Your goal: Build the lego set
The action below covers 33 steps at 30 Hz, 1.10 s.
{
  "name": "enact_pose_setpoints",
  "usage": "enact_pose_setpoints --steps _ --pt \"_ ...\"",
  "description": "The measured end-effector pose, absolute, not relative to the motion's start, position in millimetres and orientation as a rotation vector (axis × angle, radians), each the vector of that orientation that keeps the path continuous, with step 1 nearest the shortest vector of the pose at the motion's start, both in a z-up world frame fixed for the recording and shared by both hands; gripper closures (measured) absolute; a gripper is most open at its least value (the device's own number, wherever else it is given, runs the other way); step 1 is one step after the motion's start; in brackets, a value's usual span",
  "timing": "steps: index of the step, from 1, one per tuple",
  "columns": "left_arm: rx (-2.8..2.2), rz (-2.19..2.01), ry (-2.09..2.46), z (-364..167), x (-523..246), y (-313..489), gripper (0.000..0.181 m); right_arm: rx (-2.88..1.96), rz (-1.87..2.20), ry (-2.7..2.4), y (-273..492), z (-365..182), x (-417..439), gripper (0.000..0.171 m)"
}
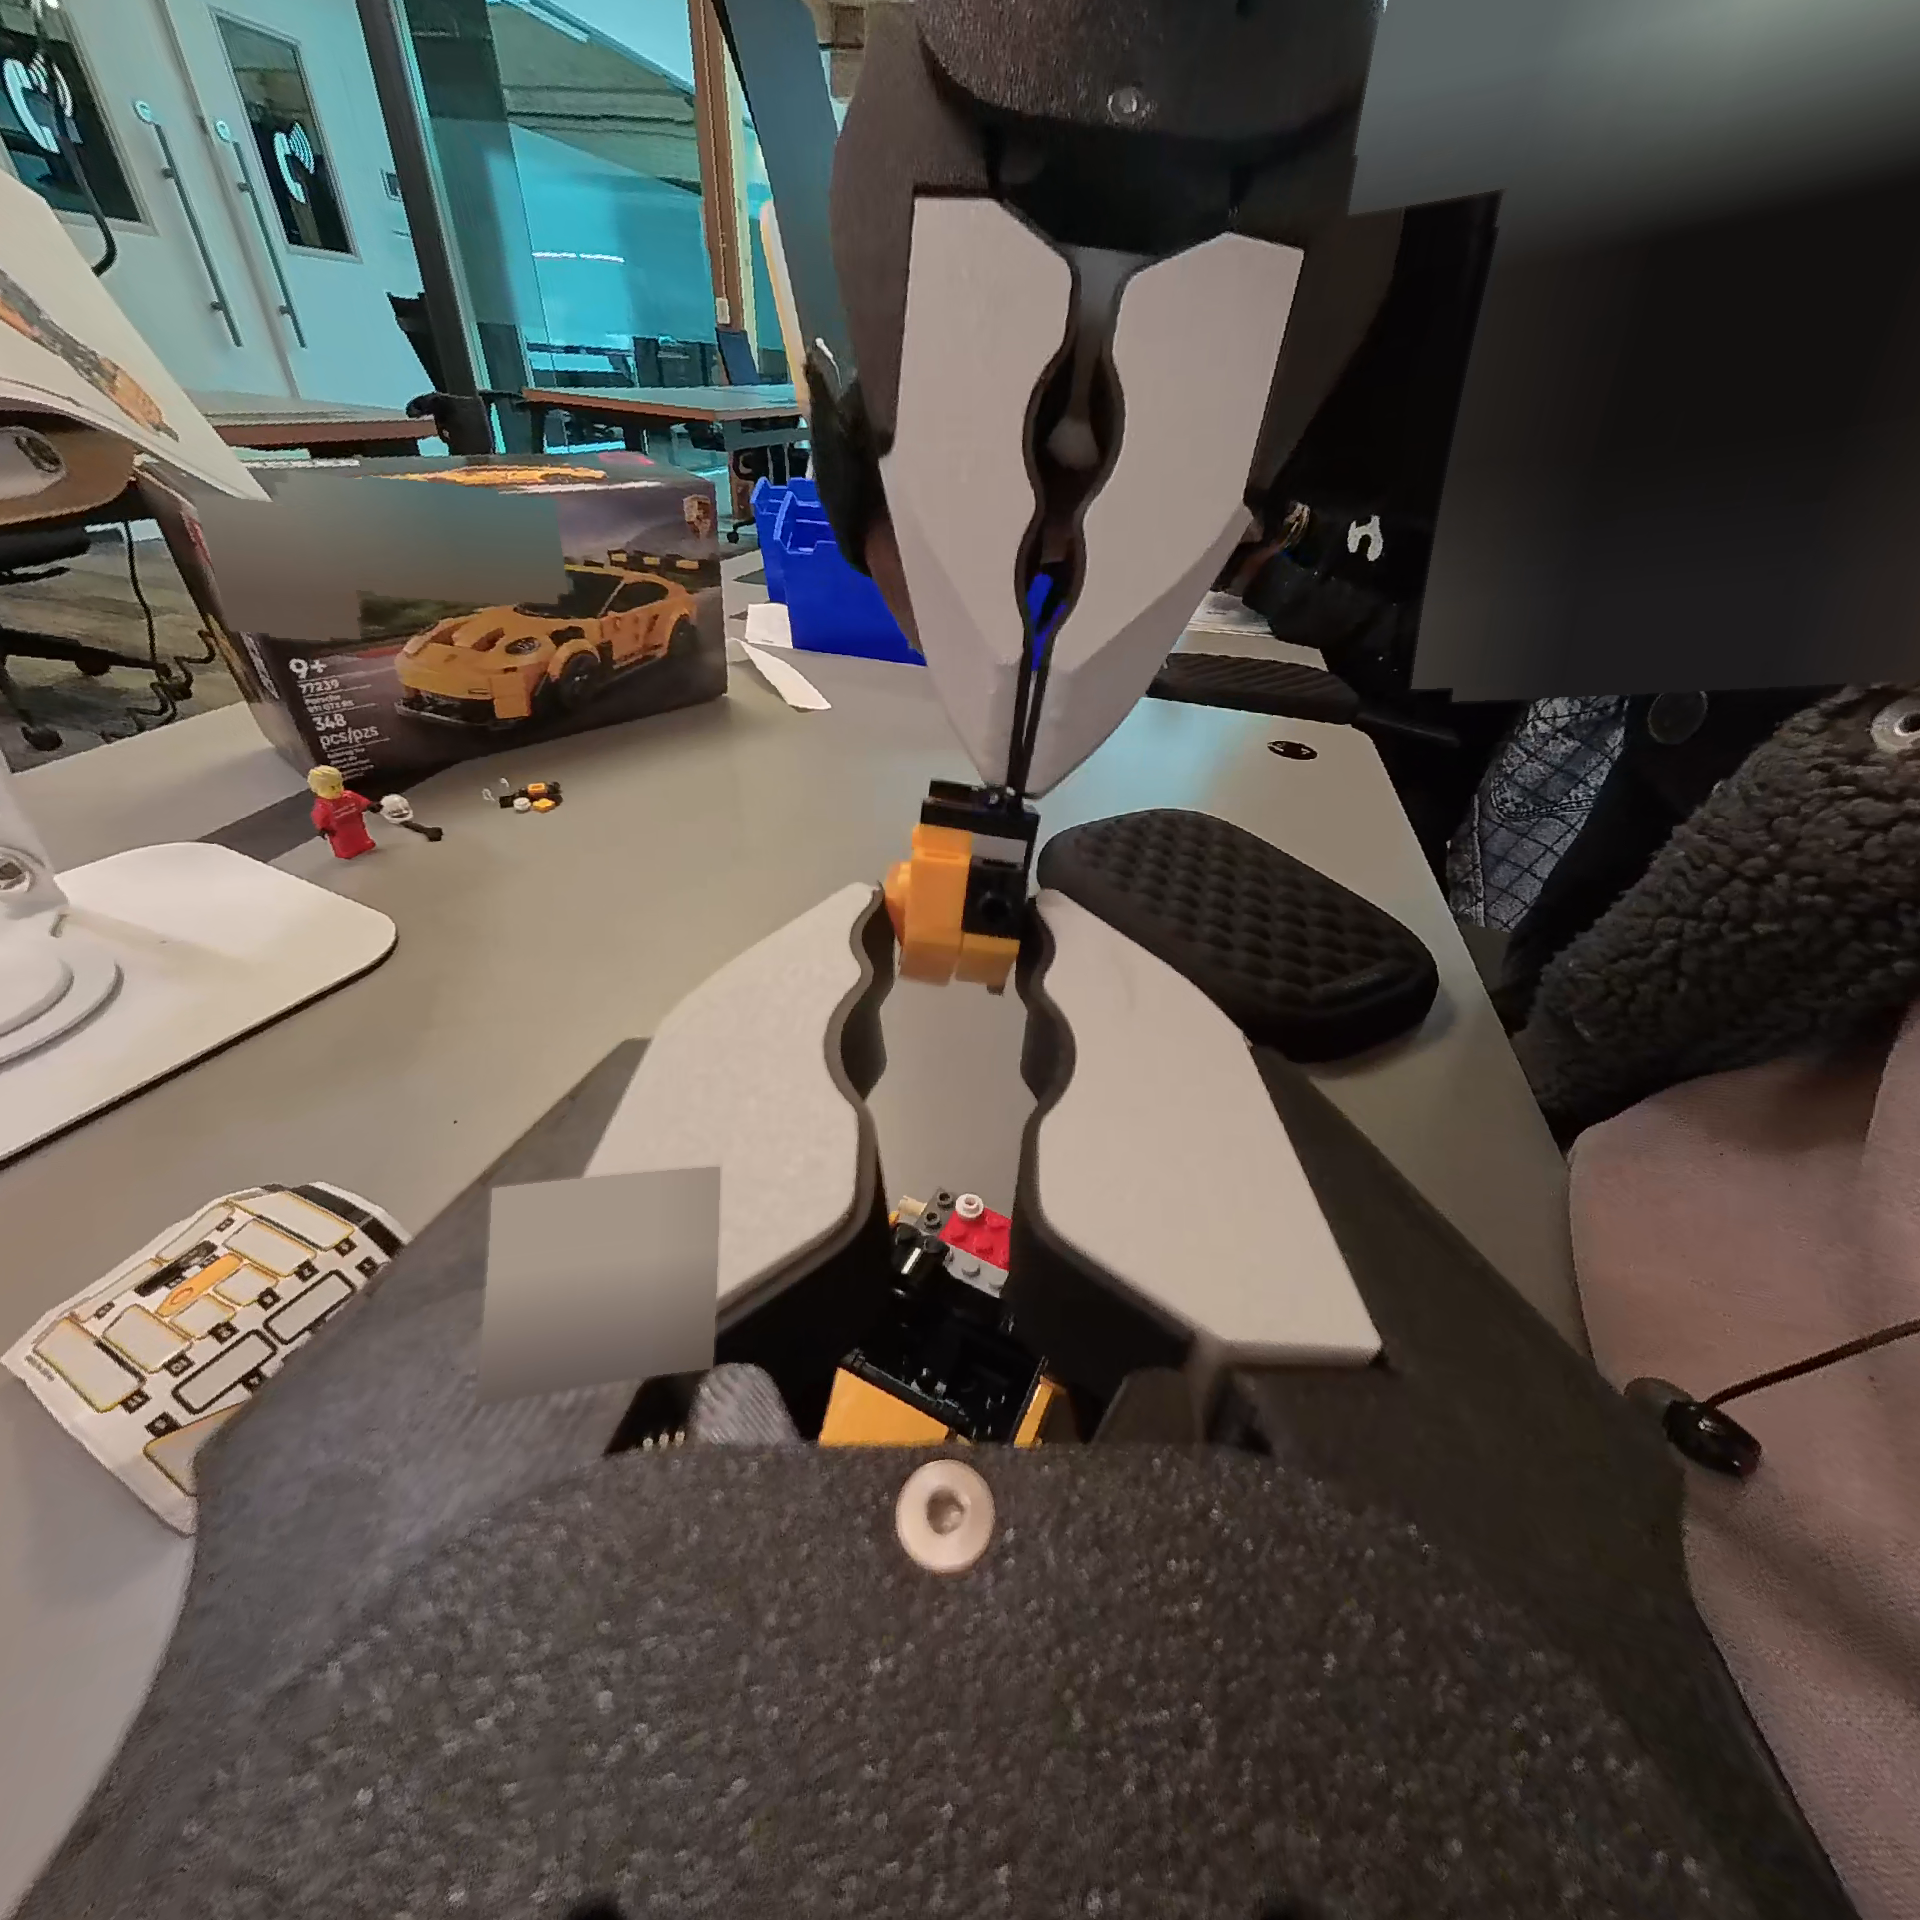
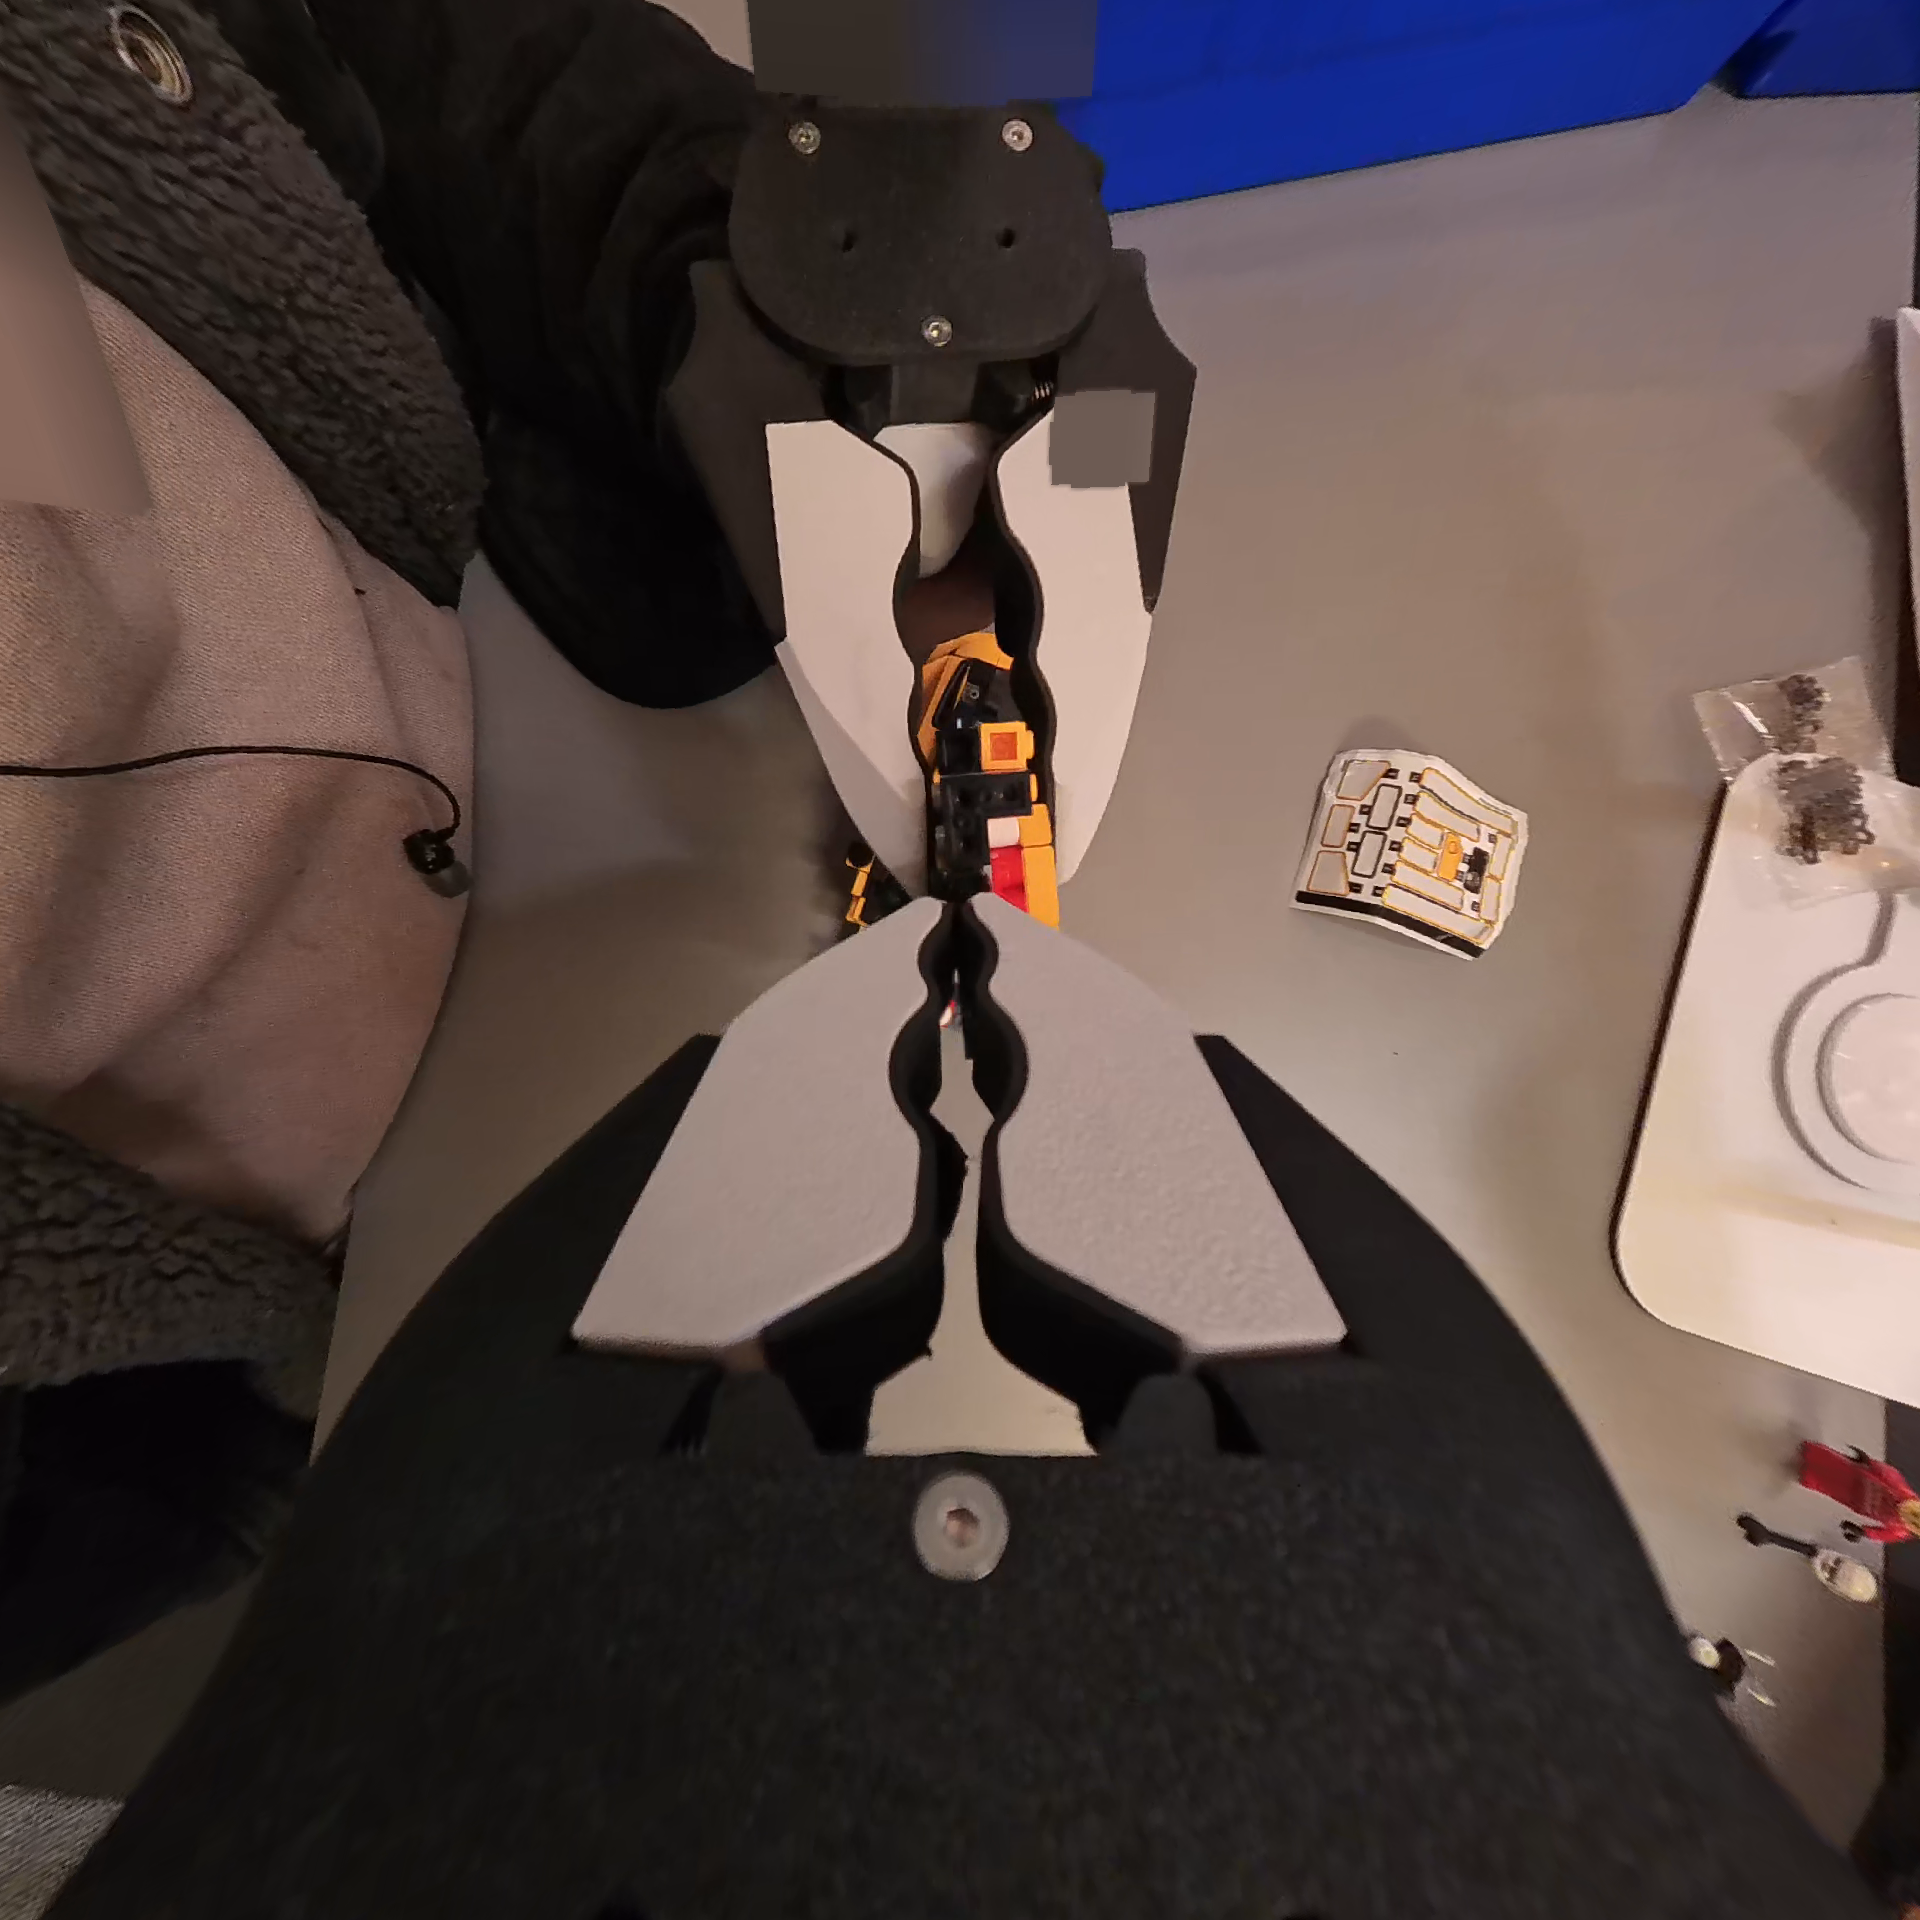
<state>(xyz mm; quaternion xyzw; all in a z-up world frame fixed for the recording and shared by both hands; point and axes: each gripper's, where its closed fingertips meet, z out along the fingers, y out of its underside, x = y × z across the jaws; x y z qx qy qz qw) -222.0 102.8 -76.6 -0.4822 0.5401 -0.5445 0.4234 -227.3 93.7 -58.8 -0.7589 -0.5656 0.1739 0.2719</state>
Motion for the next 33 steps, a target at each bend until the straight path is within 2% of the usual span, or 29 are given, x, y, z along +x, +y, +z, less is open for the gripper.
enact_pose_setpoints --steps 33 --pt "-1.097 -1.283 1.433 -75 -226 89 0.159 -2.122 0.682 -1.454 81 -63 -231 0.171"
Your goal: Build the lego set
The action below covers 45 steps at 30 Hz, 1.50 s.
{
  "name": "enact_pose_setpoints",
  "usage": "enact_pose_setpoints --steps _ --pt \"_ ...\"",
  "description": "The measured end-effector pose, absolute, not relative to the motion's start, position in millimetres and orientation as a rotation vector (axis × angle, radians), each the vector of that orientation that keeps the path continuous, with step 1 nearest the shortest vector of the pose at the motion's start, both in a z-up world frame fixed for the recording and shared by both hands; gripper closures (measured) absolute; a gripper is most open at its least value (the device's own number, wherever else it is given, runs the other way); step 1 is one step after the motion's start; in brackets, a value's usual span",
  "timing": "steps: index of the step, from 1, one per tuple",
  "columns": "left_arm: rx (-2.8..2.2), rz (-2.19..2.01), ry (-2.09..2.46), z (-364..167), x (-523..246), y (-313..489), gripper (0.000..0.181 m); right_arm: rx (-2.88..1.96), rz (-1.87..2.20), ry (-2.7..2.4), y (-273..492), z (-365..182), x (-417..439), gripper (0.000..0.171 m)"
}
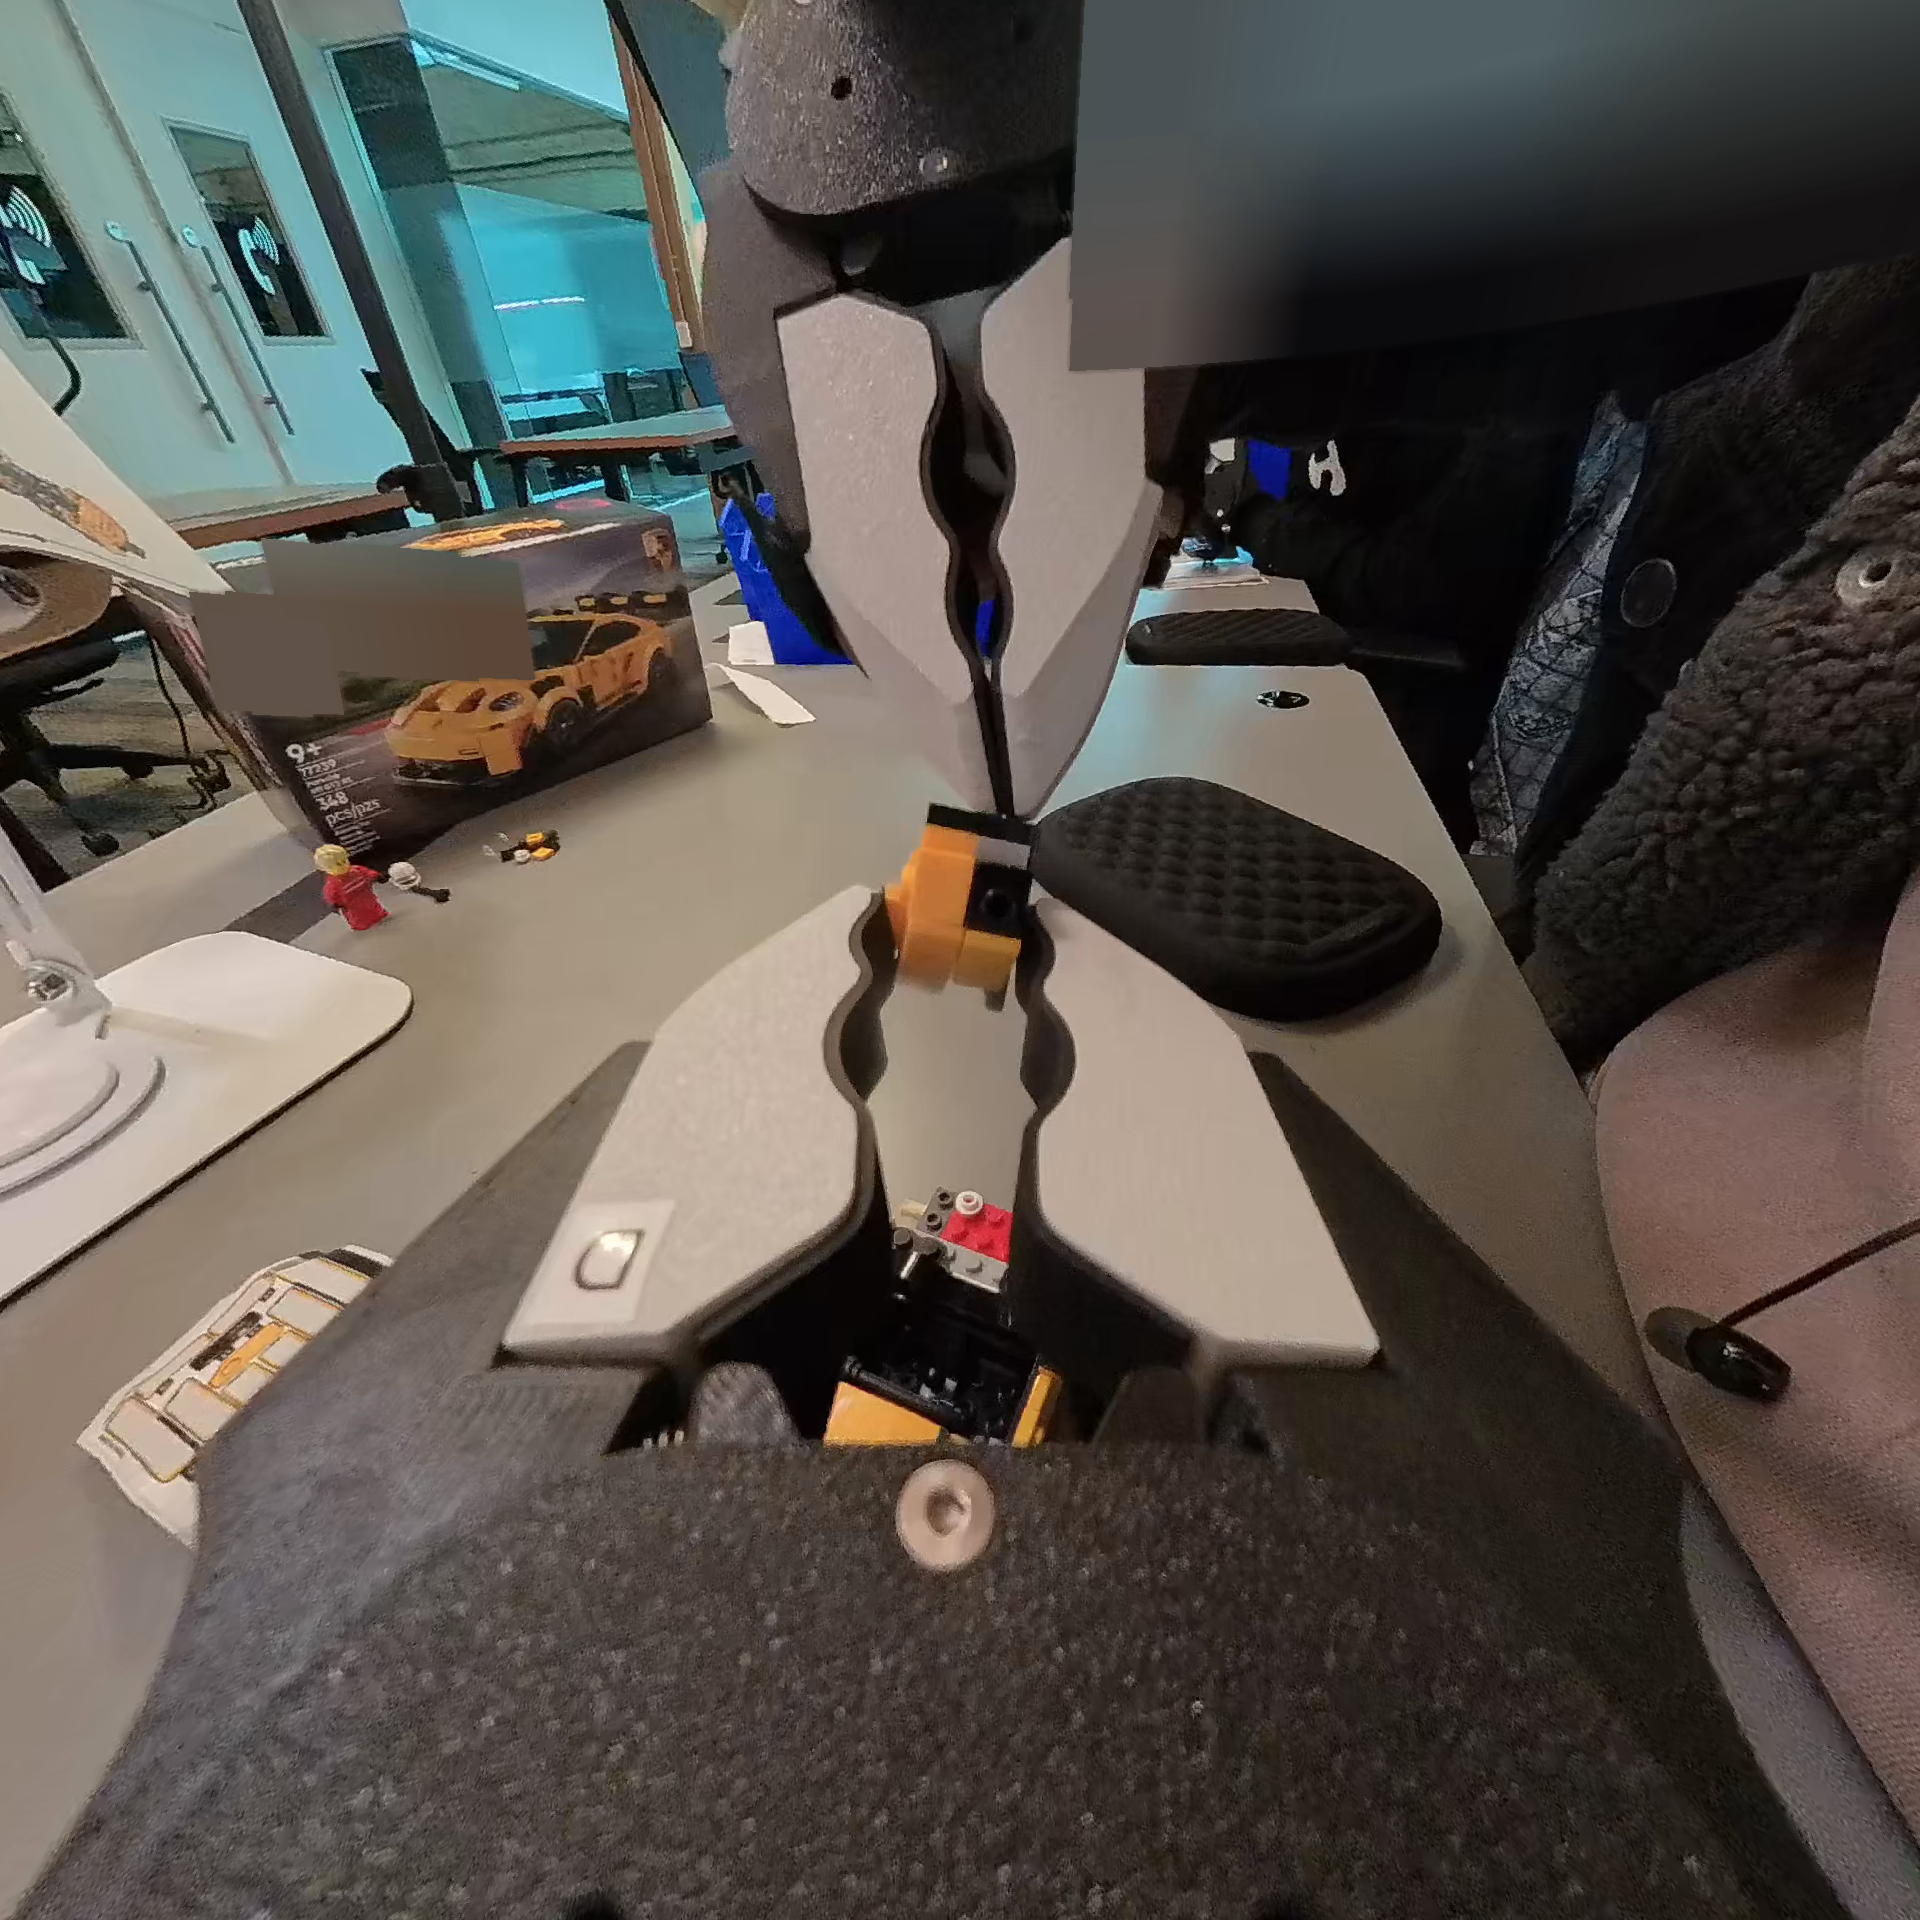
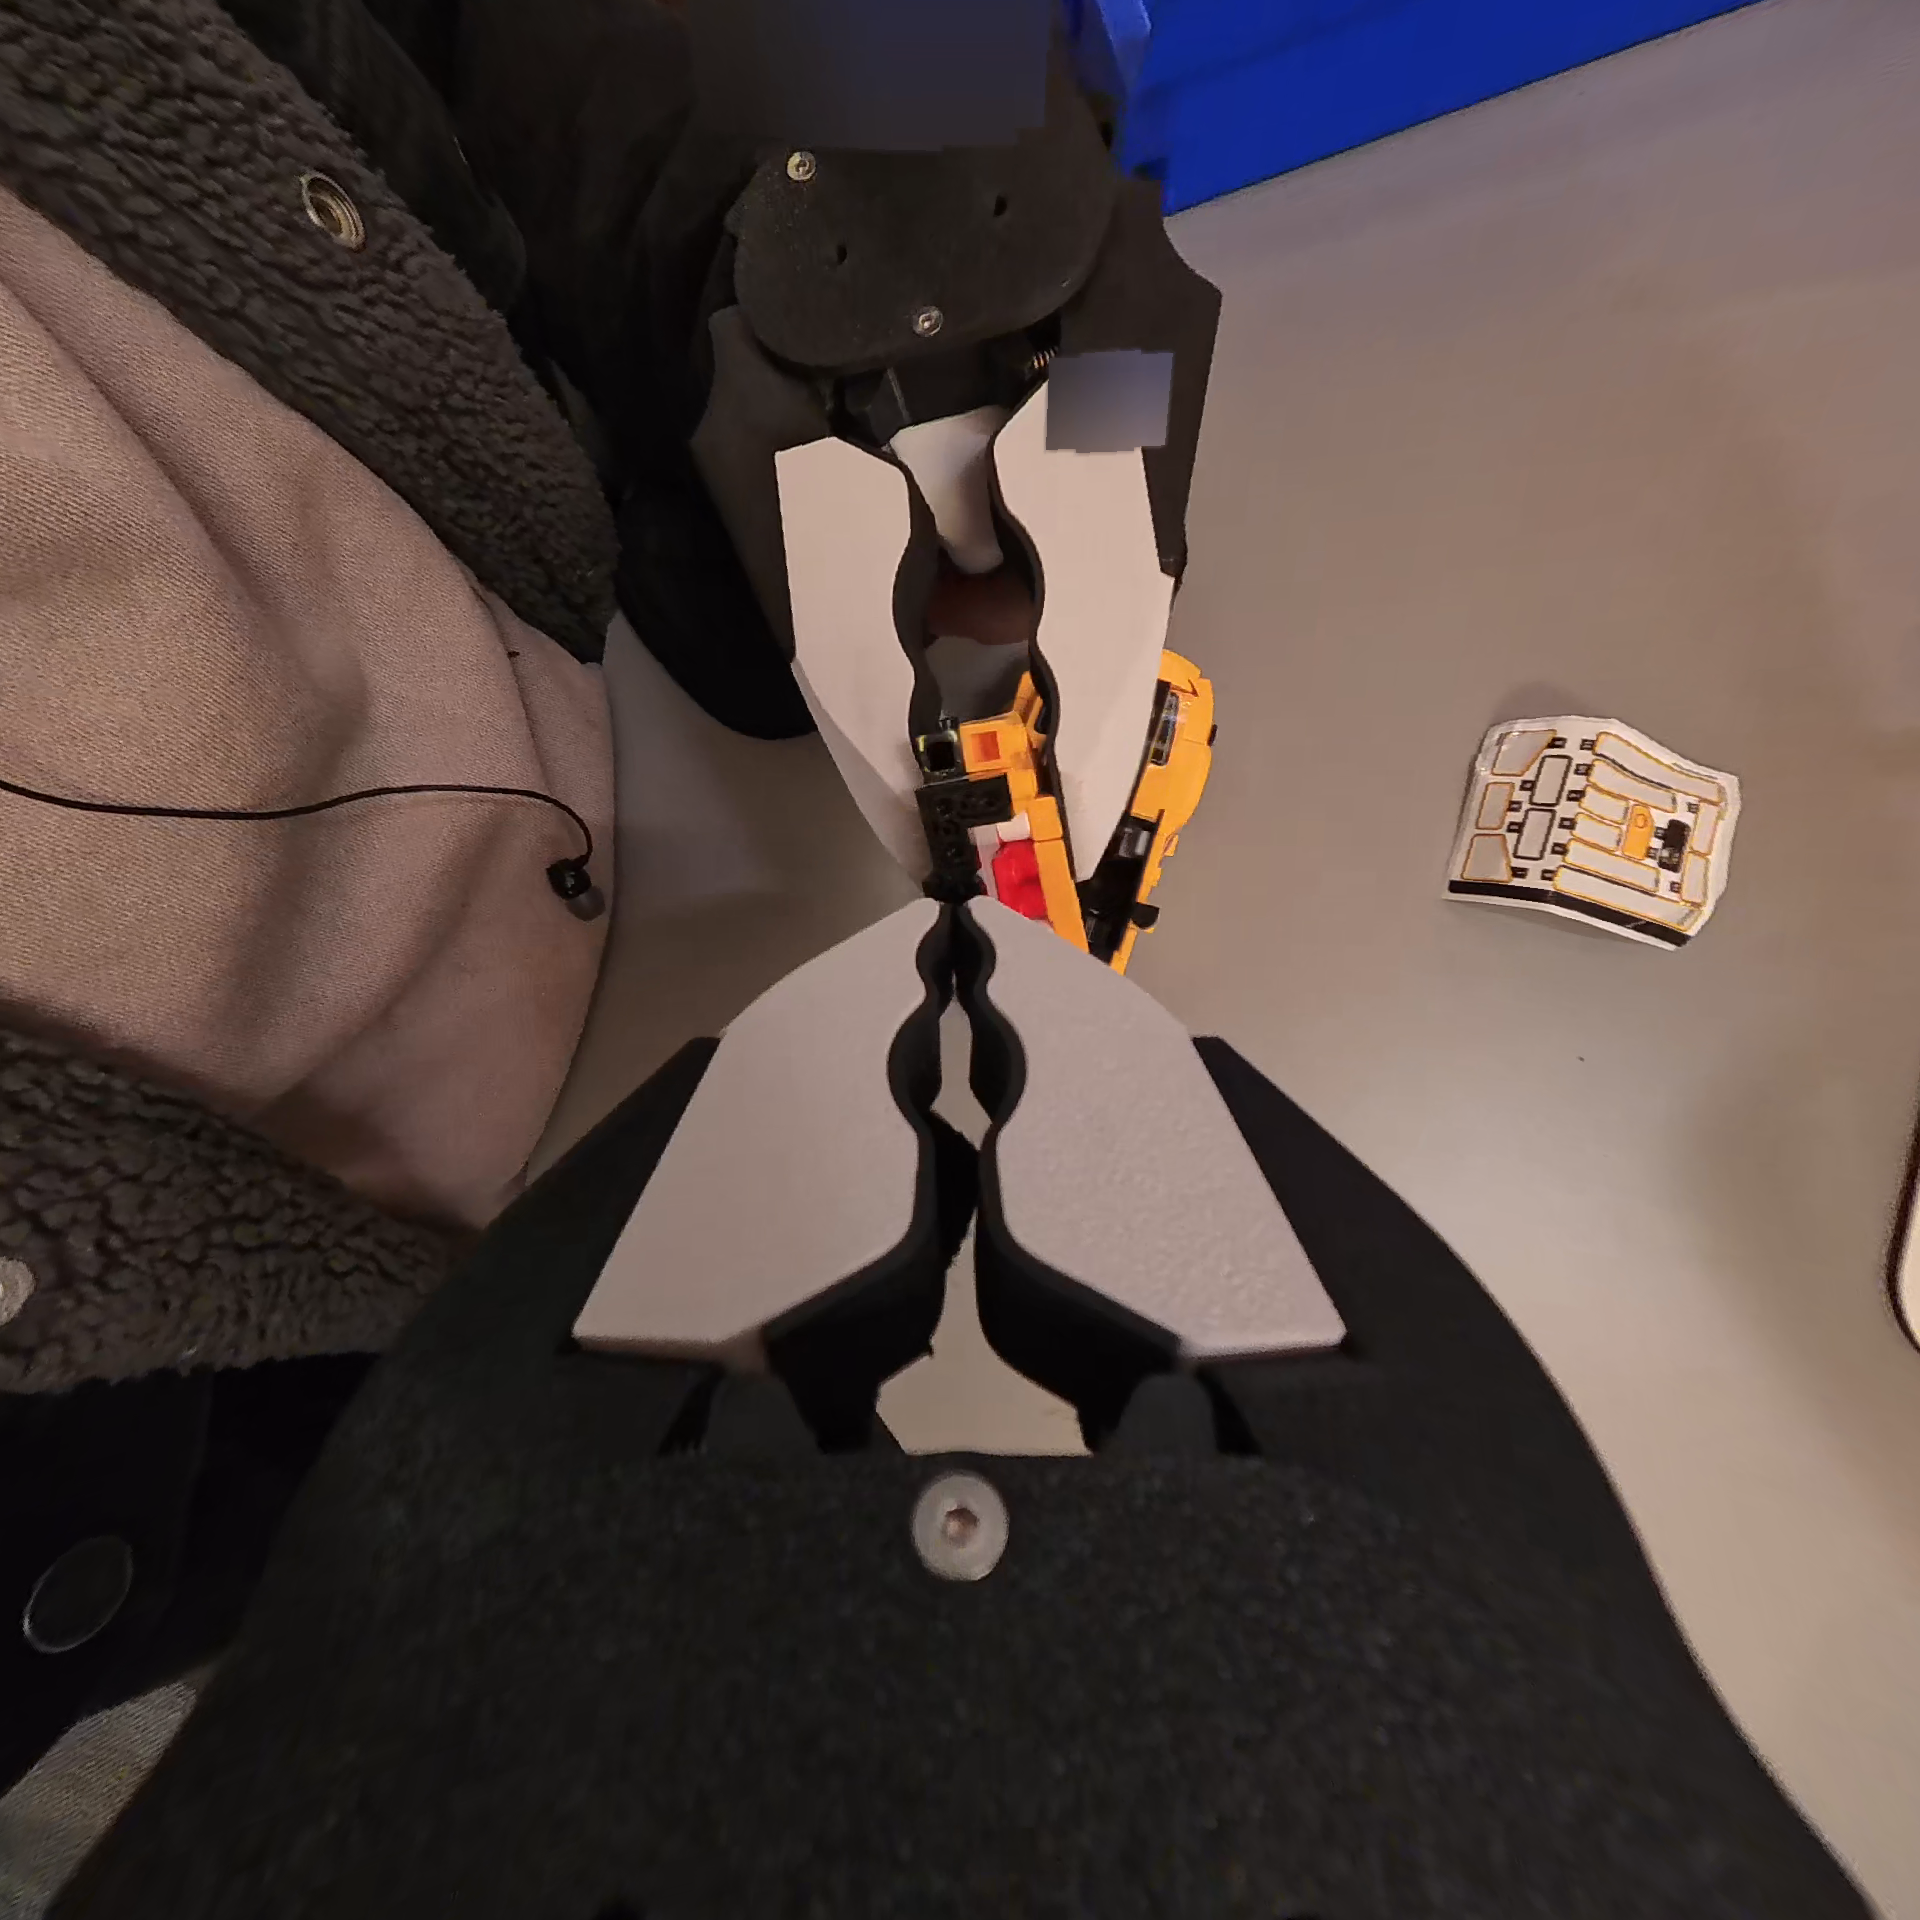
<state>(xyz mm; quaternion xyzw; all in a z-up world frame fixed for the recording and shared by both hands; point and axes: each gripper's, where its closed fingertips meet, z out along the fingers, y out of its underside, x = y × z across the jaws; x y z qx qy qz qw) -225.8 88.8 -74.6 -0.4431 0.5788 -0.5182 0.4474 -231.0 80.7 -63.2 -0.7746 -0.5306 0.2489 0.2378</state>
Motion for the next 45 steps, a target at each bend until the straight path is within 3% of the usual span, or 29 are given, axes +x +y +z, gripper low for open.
enact_pose_setpoints --steps 12,13,16,26,29,32,45 --pt "-0.849 -1.473 1.336 -43 -239 77 0.158 -1.743 0.53 -1.297 72 -20 -228 0.171" --pt "-0.821 -1.47 1.337 -42 -240 75 0.158 -1.737 0.527 -1.3 69 -23 -228 0.158" --pt "-0.758 -1.463 1.342 -38 -243 67 0.158 -1.692 0.479 -1.287 64 -24 -226 0.148" --pt "-0.668 -1.495 1.359 -32 -247 51 0.158 -1.567 0.354 -1.339 52 -40 -238 0.128" --pt "-0.642 -1.502 1.376 -32 -248 46 0.158 -1.528 0.346 -1.365 52 -42 -246 0.13" --pt "-0.632 -1.503 1.389 -32 -249 44 0.158 -1.475 0.351 -1.369 50 -38 -253 0.145" --pt "-0.632 -1.452 1.418 -36 -246 43 0.152 -1.472 0.338 -1.38 48 -43 -253 0.147"
